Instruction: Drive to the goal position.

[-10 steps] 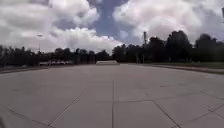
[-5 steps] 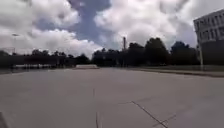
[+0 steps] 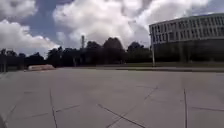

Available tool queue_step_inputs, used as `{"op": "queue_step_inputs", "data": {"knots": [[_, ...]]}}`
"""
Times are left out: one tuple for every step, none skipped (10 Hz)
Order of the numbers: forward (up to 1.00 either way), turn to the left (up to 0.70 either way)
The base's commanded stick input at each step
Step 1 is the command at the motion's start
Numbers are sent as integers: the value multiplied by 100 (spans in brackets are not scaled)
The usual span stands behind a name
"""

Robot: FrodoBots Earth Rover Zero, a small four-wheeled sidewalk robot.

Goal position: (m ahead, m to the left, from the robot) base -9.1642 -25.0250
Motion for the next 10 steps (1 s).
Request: {"op": "queue_step_inputs", "data": {"knots": [[0,-72],[0,-72],[0,-72],[0,-72],[0,-72],[0,-72],[0,-72],[0,-72],[0,-72],[0,-72]]}}
